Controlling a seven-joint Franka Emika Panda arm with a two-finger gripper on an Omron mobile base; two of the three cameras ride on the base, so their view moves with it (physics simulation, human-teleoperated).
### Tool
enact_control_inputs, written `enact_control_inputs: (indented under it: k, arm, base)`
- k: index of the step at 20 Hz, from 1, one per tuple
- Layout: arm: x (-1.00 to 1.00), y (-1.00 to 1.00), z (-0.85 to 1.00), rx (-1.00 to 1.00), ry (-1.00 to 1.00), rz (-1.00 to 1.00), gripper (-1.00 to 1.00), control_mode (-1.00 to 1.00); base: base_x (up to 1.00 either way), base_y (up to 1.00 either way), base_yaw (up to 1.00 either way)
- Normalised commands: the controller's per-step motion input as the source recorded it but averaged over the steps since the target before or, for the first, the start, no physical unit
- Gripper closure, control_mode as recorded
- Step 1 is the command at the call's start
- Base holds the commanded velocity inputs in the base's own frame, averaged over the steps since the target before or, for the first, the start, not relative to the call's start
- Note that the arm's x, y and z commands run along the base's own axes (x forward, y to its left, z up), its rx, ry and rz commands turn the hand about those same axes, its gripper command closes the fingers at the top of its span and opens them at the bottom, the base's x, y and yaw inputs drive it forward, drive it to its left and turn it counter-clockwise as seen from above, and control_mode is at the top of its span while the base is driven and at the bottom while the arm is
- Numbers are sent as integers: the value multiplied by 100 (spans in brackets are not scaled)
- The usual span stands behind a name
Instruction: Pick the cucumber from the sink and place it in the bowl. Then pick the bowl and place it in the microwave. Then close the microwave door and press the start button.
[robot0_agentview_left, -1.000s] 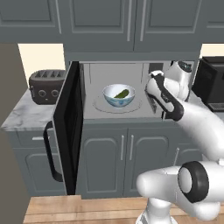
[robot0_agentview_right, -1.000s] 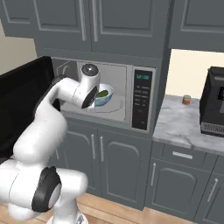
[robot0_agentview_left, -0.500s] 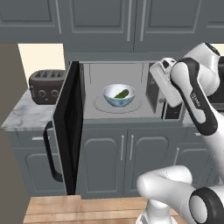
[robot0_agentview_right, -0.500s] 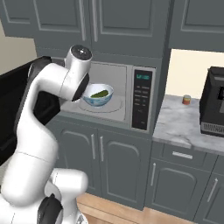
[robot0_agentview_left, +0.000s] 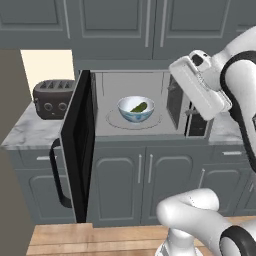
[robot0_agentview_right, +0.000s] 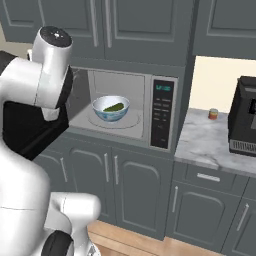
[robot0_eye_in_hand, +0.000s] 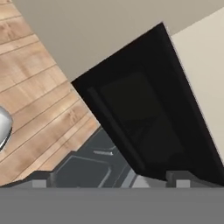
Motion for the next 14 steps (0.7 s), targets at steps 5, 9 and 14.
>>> enact_control_inputs:
  k: [5, 9, 14]
  arm:
    - [-100, 44, 41, 0, 0, 11, -100, -100]
    - [-100, 89, 0, 0, -13, 14, -100, -100]
    - [-100, 54, 0, 0, -10, 0, -100, -100]
  base:
    - [0, 0, 0]
    - [0, 0, 0]
    - [0, 0, 0]
